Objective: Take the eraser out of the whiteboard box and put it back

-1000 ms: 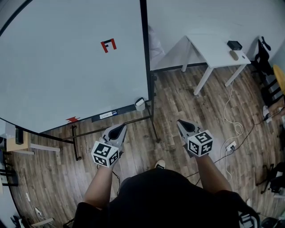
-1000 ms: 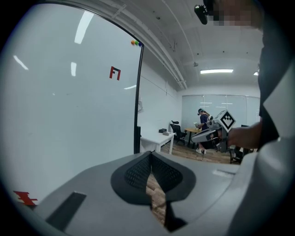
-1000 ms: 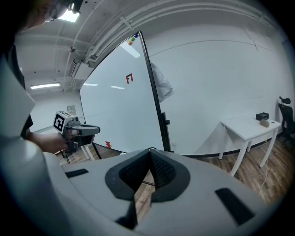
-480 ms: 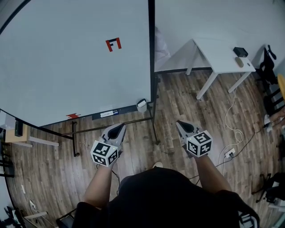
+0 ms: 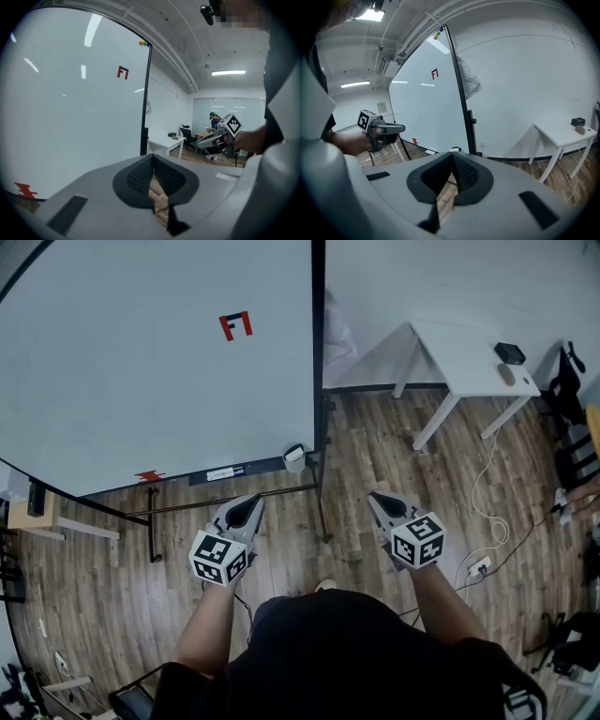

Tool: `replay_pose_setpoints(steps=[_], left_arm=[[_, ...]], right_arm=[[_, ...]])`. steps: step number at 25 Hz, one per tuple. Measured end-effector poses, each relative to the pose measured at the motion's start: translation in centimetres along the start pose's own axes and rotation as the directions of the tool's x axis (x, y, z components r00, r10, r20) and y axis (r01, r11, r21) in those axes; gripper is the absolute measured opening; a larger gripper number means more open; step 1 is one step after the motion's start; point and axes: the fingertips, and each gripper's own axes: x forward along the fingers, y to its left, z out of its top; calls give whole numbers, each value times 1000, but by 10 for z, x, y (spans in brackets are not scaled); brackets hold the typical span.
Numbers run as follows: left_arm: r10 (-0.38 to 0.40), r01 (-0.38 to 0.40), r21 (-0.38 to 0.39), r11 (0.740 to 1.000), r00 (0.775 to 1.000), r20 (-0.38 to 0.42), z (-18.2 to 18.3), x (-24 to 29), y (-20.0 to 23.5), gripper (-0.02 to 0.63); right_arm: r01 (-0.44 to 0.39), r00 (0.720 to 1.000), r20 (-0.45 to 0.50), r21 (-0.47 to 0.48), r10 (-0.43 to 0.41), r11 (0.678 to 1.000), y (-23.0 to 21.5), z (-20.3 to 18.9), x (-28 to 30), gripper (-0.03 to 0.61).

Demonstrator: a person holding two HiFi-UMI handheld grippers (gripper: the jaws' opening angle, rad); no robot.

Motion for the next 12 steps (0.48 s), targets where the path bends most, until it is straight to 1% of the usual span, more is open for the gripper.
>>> replay_pose_setpoints(steps=[12], left_arm=[[14, -14, 13, 1000, 1000, -3, 1, -12, -2, 14]], right_arm=[[-2, 1000, 14, 1, 2, 1000, 4, 0, -9, -3]])
